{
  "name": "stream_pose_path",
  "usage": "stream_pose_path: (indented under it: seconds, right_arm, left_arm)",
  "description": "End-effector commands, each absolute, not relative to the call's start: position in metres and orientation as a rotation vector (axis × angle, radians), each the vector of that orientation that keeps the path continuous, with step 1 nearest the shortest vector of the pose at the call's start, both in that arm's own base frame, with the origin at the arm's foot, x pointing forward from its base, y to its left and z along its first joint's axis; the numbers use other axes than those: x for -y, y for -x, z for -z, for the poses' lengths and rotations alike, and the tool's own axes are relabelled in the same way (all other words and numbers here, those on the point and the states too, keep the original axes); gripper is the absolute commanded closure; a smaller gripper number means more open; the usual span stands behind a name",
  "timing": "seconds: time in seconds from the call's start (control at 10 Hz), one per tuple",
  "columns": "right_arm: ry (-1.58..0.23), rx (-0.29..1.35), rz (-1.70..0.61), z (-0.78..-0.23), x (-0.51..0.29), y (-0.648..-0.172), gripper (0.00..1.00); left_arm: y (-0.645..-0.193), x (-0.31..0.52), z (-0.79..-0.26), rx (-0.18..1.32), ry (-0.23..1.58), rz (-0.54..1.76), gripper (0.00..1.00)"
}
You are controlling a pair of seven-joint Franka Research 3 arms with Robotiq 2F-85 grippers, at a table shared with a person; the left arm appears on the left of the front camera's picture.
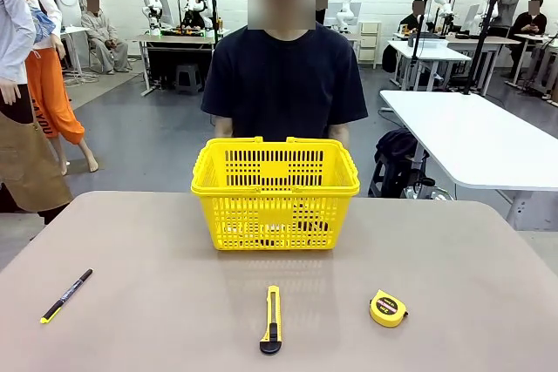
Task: Place the items the person wants into the basket.
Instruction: Pick up the item the person points to and place it in the Market Basket.
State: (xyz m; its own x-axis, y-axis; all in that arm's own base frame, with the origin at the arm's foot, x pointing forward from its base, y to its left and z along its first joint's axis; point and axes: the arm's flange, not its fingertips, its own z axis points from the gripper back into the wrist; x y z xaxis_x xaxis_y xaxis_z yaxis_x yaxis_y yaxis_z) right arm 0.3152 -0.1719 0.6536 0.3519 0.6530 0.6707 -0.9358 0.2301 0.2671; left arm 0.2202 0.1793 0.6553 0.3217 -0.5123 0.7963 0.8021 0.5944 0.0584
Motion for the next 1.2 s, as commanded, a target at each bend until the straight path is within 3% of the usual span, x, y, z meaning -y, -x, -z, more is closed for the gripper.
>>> stream_pose_path:
  seconds: [0.0, 0.5, 0.8, 1.1]
  right_arm:
    - [-0.680, 0.638, -1.171, -0.640, 0.199, -0.322, 0.00]
    - [-0.682, 0.741, -0.964, -0.616, 0.207, -0.311, 0.00]
    - [-0.670, 0.755, -0.932, -0.617, 0.193, -0.295, 0.00]
    - [-0.678, 0.724, -0.995, -0.616, 0.215, -0.308, 0.00]
  left_arm:
    - [-0.220, -0.180, -0.656, 0.889, 0.387, 0.899, 0.00]
    - [-0.220, -0.180, -0.656, 0.889, 0.387, 0.899, 0.00]
    - [-0.220, -0.180, -0.656, 0.889, 0.387, 0.899, 0.00]
    - [-0.220, -0.180, -0.656, 0.889, 0.387, 0.899, 0.00]
